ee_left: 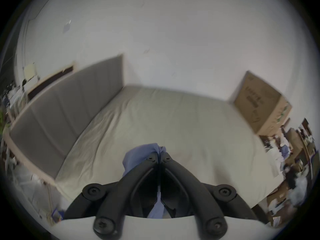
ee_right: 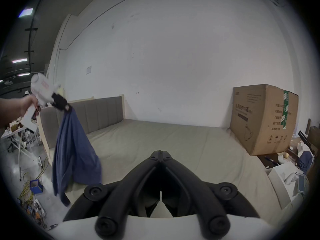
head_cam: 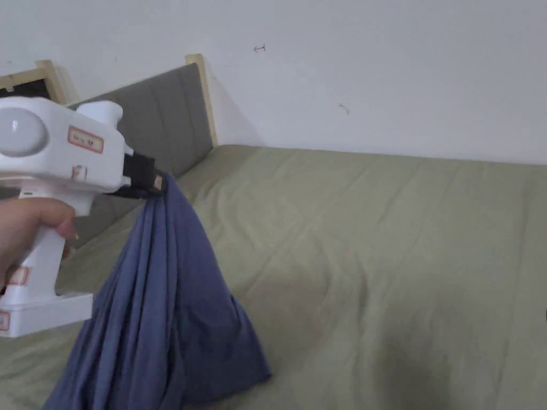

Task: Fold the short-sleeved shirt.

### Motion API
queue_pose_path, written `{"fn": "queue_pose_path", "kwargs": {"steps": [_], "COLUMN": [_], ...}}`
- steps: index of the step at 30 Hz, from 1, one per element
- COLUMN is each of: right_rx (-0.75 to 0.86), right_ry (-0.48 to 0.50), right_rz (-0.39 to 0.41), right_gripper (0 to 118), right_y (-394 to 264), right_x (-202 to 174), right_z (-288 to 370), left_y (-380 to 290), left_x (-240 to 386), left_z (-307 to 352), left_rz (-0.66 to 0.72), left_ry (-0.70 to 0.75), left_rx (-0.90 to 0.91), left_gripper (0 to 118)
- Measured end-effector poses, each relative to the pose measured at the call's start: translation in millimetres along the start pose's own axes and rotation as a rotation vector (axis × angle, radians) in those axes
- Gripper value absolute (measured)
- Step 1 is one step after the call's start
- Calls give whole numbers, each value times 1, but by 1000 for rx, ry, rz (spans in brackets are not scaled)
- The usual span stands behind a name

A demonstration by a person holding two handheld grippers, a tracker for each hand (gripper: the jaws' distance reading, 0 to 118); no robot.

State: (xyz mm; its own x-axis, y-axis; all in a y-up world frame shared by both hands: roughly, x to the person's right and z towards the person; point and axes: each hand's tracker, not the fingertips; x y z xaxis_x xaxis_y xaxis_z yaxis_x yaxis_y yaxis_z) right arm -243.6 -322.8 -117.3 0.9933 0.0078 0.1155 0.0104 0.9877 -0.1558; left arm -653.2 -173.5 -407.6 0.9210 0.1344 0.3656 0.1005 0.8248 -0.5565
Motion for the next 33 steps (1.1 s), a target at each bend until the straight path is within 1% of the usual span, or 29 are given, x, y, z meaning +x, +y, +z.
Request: {"fn": "queue_pose_path", "kwargs": {"steps": [2,4,6,8,10,14,17,19,20,23,26,28,30,31,32,33], "right_rx": [16,32,55,64,62,67,66,55,46,8,-39,-67,-105,-117,-125,-132], "right_ry": [-34,-71,-113,-148,-182,-251,-279,-297,-302,-320,-310,-300,-290,-285,-279,-272], "right_rz": [-10,-27,-42,-40,-43,-63,-82,-84,-82,-86,-122,-127,-119,-117,-117,-118], "right_gripper": [0,0,0,0,0,0,0,0,0,0,0,0,0,0,0,0], "right_y": [8,14,16,19,22,23,20,14,11,-2,-14,-22,-29,-31,-33,-35], "right_x": [9,21,34,45,58,87,105,117,121,132,138,139,139,139,138,137], "right_z": [11,23,35,45,52,64,71,72,71,66,60,55,49,46,44,41], "left_y": [25,43,54,57,58,39,9,-24,-42,-110,-176,-204,-219,-221,-220,-216], "left_x": [42,88,134,173,214,276,312,334,344,366,368,363,358,355,352,350], "left_z": [21,35,46,49,45,10,-38,-84,-106,-181,-242,-267,-280,-280,-279,-276], "left_rz": [-28,-73,-126,-168,-193,-231,-233,-211,-213,-260,-258,-278,-252,-235,-212,-201], "left_ry": [-54,-152,-215,-295,-388,-497,-553,-593,-582,-465,-383,-299,-272,-291,-318,-345], "left_rx": [61,103,139,165,155,76,10,-105,-147,-324,-494,-536,-555,-549,-546,-536], "left_gripper": [0,0,0,0,0,0,0,0,0,0,0,0,1,3,12,40]}}
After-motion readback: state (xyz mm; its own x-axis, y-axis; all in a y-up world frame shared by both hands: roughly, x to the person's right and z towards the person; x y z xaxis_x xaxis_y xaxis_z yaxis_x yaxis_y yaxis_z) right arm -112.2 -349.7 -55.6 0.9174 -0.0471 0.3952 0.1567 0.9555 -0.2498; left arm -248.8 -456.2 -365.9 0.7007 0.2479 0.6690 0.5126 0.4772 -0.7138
